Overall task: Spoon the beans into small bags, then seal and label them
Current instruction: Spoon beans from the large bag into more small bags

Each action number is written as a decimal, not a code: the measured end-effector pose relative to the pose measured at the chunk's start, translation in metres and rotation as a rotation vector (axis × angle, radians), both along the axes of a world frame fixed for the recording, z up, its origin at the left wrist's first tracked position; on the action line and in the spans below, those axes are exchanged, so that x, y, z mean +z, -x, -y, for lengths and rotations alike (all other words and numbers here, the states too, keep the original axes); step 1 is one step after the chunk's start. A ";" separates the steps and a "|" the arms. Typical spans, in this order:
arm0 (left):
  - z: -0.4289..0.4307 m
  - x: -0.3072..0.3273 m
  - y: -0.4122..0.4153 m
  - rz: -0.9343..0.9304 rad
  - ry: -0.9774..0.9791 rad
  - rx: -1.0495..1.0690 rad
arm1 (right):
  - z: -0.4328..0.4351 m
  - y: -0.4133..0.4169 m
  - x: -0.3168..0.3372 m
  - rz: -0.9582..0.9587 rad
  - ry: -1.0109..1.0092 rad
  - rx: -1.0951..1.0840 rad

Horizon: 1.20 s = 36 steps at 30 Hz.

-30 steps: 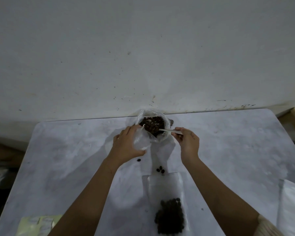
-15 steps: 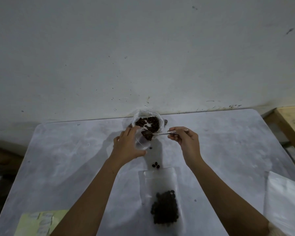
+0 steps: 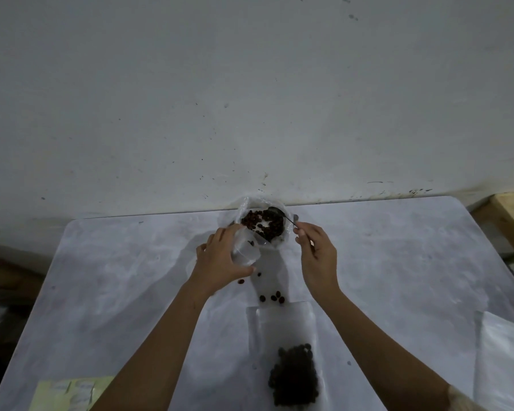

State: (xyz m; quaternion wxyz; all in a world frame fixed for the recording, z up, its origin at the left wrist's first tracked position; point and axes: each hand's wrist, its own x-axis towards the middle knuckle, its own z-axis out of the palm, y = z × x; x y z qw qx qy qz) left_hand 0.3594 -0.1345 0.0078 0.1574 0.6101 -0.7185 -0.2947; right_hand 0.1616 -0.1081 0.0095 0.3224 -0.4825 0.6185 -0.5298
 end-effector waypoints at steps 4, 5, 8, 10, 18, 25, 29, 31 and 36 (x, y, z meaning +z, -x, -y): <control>0.007 -0.005 -0.003 -0.010 -0.023 -0.006 | 0.008 -0.014 -0.011 0.123 -0.068 -0.068; 0.008 -0.007 -0.004 -0.017 -0.027 -0.011 | 0.012 -0.017 -0.013 0.199 -0.105 -0.106; 0.011 -0.010 -0.007 -0.042 -0.042 -0.036 | 0.025 -0.019 -0.015 0.386 -0.194 -0.191; 0.012 -0.010 -0.007 -0.058 -0.054 -0.054 | 0.031 -0.018 -0.017 0.418 -0.215 -0.184; 0.014 -0.014 -0.008 -0.082 -0.063 -0.047 | 0.031 -0.017 -0.024 0.323 -0.272 0.002; 0.011 -0.016 -0.008 -0.113 -0.075 -0.053 | 0.037 -0.021 -0.018 0.528 -0.402 -0.071; 0.009 -0.015 -0.006 -0.125 -0.039 -0.050 | 0.039 -0.023 -0.012 0.644 -0.460 -0.167; 0.008 -0.014 -0.006 -0.120 -0.012 -0.037 | 0.041 -0.022 -0.010 0.701 -0.456 -0.207; 0.002 -0.009 -0.005 -0.136 -0.003 -0.015 | 0.039 -0.018 -0.009 0.714 -0.411 -0.249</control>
